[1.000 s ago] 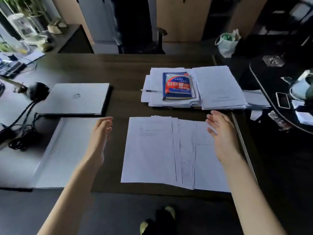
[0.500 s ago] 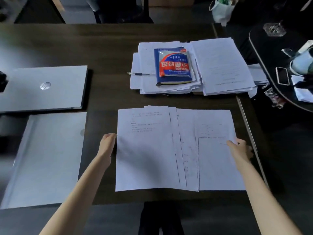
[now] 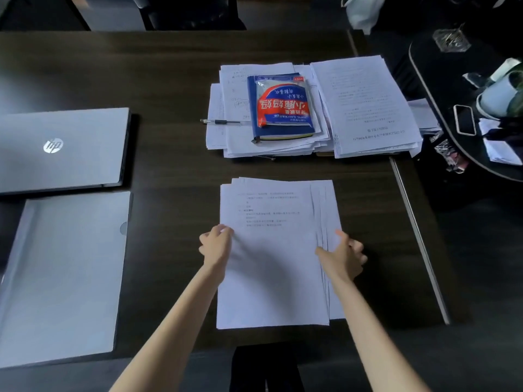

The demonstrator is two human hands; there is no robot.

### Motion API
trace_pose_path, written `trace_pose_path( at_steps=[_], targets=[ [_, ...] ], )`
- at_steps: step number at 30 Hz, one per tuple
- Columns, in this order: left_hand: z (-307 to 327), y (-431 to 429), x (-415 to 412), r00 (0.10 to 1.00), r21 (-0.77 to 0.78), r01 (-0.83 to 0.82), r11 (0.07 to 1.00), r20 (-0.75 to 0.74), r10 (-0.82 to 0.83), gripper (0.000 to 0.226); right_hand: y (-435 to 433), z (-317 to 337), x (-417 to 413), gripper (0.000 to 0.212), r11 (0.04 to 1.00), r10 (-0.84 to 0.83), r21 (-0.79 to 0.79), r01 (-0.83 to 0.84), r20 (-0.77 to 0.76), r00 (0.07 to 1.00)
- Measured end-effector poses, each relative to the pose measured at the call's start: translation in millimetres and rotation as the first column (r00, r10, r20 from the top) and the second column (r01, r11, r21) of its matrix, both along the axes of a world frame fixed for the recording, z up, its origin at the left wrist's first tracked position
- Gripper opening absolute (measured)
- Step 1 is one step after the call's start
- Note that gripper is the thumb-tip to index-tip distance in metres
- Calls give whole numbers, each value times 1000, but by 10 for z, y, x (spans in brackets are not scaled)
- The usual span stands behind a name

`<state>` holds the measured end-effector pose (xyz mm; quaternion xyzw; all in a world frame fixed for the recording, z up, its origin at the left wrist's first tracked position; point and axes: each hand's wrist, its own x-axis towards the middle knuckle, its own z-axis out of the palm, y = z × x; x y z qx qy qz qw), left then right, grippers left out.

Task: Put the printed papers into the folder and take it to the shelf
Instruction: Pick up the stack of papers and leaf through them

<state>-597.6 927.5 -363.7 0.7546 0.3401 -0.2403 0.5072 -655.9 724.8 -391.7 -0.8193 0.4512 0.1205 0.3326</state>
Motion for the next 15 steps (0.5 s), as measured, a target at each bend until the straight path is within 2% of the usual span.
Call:
trace_pose_path(
  at_steps=[5, 11, 15],
  targets=[
    [-18, -157, -91, 999, -23, 48, 999, 2, -48, 37, 275, -17, -35, 61, 999, -4, 47, 4, -8, 1000],
    [6, -158, -93, 998, -7, 70, 998, -7, -70, 39, 174, 60, 32, 57, 955, -180, 243, 173, 8, 984],
    [23, -142, -112, 999, -39, 40, 998, -21, -40, 38, 72, 125, 30, 18, 853, -270, 483, 201, 77, 960]
  ],
)
